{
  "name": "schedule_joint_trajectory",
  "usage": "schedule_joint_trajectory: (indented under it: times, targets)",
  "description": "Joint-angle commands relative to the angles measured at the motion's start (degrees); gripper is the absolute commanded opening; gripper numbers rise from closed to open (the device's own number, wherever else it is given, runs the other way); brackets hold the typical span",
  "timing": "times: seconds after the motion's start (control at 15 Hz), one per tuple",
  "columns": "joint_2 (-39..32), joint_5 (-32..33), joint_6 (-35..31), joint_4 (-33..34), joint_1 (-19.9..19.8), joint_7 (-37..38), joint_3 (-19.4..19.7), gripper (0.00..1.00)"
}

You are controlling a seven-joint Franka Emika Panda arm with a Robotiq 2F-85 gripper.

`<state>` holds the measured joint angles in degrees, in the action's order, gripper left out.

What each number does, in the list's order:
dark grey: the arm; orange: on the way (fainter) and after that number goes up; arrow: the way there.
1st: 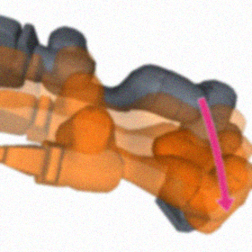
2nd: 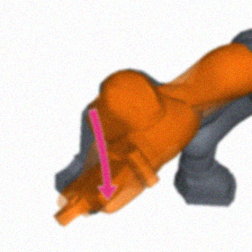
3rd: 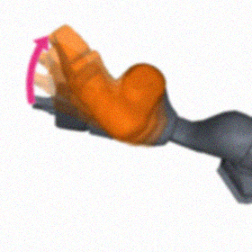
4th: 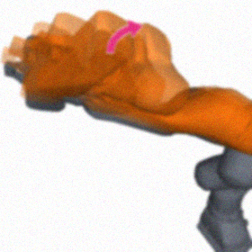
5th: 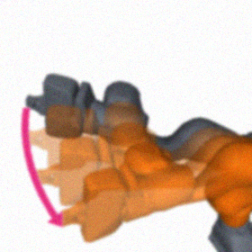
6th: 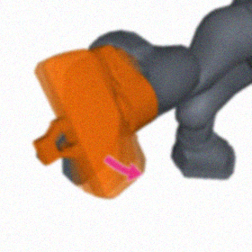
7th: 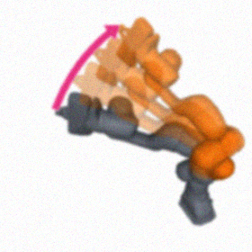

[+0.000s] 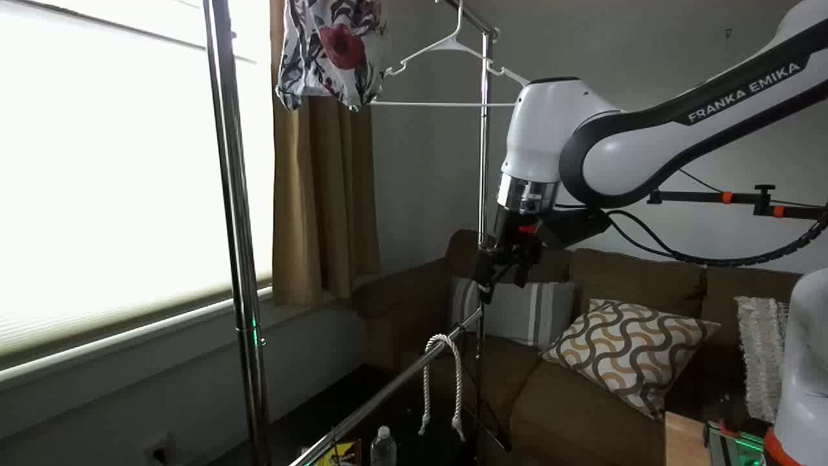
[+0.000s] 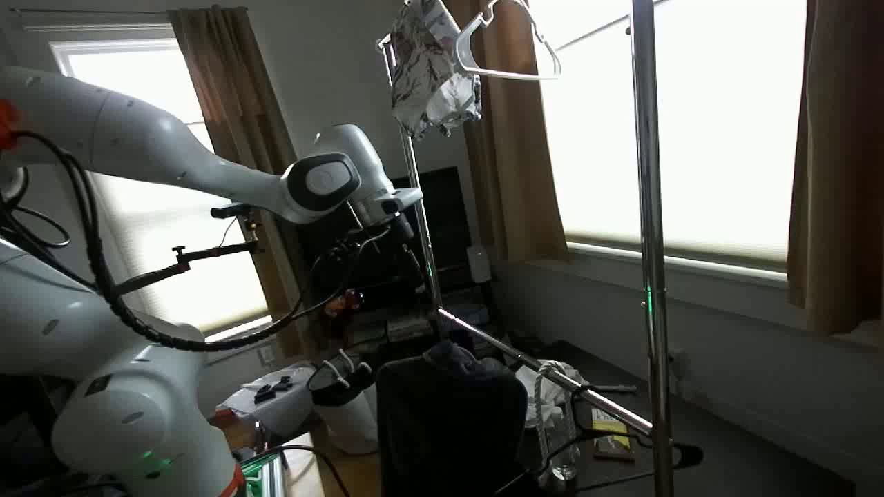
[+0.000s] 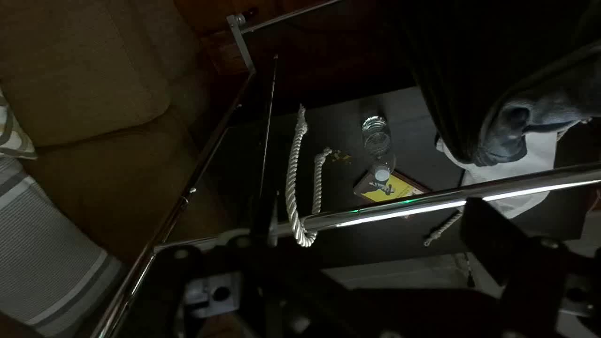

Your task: Move the white rope from the bottom rod to the top rod

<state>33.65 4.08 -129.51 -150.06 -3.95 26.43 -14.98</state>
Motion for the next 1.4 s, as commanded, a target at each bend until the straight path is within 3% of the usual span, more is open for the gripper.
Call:
schedule_joint_trajectory:
  times: [0.0, 0.27, 0.67, 0.87, 0.93, 1.2, 1.33]
  targets:
    - [-0.1, 0.6, 0.2, 0.1, 0.8, 0.4, 0.8, 1.00]
    - [-1.9, 0.4, -1.0, 0.5, 1.2, -2.3, 2.0, 1.00]
    - [-18.8, 0.2, -12.6, 3.0, 1.5, -20.3, 9.9, 1.00]
    - [-27.4, -2.9, -14.1, 5.9, 2.2, -28.4, 13.9, 1.00]
    - [-21.1, -0.5, -13.7, 2.5, 1.6, -24.1, 12.5, 1.00]
    - [-23.5, -0.6, -14.3, 3.9, 1.8, -24.9, 13.2, 1.00]
    - [-24.9, 0.5, -19.8, 3.2, 1.4, -24.5, 13.5, 1.00]
